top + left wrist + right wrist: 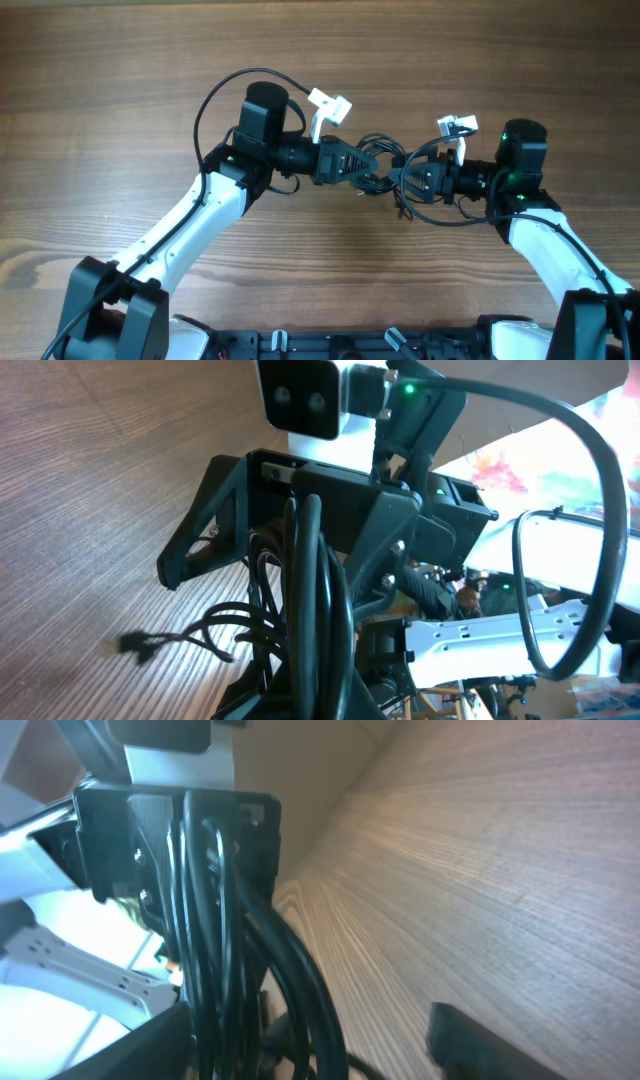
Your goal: Untangle cables
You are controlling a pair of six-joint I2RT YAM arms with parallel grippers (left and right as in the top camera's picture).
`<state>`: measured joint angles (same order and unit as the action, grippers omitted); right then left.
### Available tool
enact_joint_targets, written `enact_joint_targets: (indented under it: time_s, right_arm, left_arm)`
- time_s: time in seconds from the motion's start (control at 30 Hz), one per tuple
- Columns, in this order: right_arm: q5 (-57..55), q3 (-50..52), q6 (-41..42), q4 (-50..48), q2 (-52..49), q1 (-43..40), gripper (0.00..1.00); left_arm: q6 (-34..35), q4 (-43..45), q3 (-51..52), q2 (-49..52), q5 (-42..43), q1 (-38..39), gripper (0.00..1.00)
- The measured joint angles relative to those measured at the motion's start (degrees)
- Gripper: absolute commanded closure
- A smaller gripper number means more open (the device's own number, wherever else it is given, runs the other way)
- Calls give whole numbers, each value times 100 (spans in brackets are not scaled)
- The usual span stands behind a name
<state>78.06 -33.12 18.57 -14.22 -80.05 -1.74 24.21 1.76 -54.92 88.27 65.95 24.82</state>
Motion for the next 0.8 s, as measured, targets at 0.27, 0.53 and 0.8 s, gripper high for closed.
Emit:
enact_joint_targets:
  time_s: [0.27, 0.53, 0.8]
  right_arm:
    - [33, 0, 525, -680, 0, 9, 62]
    - [35, 0, 675, -686, 0, 9, 57]
    - [11, 0, 584, -708, 0, 9, 96]
  left_arm:
    - [-17, -2, 0, 0, 11, 0, 92]
    - [-13, 31, 0, 0, 4, 140, 96]
    - [-13, 334, 0, 0, -118, 214, 81]
